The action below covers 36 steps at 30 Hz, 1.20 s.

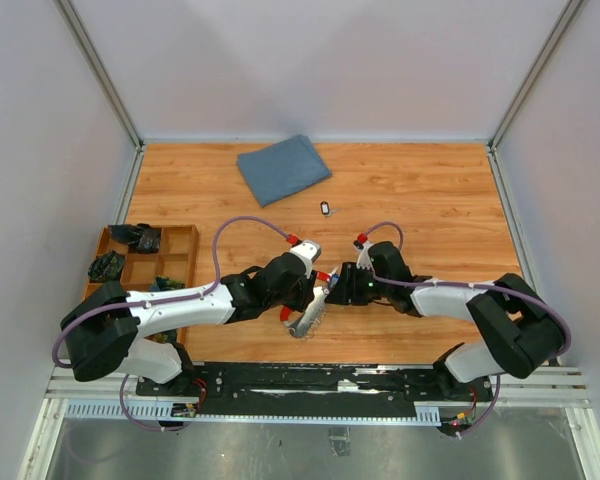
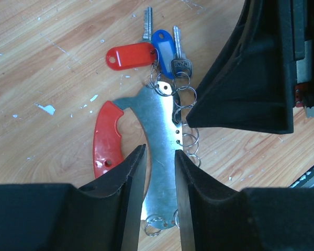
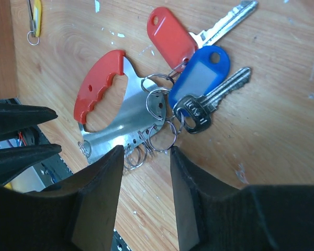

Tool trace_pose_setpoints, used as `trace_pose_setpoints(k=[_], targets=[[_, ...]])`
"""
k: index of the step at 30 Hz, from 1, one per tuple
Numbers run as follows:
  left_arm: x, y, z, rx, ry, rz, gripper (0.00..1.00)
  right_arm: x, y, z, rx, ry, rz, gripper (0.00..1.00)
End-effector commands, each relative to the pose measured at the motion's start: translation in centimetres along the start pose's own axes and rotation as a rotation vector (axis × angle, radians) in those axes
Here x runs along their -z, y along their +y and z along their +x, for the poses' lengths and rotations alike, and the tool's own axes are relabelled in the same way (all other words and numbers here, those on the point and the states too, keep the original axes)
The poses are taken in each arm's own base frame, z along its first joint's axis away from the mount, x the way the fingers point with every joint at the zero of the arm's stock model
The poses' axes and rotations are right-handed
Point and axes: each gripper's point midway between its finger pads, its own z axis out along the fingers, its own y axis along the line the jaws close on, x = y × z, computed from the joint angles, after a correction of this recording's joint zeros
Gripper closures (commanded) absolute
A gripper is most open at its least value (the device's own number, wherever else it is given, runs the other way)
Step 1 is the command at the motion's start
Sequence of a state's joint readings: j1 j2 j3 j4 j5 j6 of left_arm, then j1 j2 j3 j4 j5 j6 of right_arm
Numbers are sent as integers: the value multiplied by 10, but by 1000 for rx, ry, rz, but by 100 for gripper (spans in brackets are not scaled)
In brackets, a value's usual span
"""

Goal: Put the keys on the keyring

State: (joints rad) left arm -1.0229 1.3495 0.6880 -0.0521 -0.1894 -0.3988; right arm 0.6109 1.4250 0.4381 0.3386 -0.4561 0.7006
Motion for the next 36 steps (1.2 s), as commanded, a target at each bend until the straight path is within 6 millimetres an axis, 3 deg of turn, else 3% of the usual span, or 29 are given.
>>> trace_pose_setpoints(k=[1,12,21,36], targets=[[3,-3,-7,9,-35,9,67,-9,9,9,-7,31,-48,59],[0,0,1,5,-16,-2,70,-4,7,23,-13,45,-16,60],[-1,3,2,-6,-9,-14,71,-18,2,12,-5,11,1,66],[2,5,-3,-12,-23,-31,73,-13,2,-4,101,-33,33,99]])
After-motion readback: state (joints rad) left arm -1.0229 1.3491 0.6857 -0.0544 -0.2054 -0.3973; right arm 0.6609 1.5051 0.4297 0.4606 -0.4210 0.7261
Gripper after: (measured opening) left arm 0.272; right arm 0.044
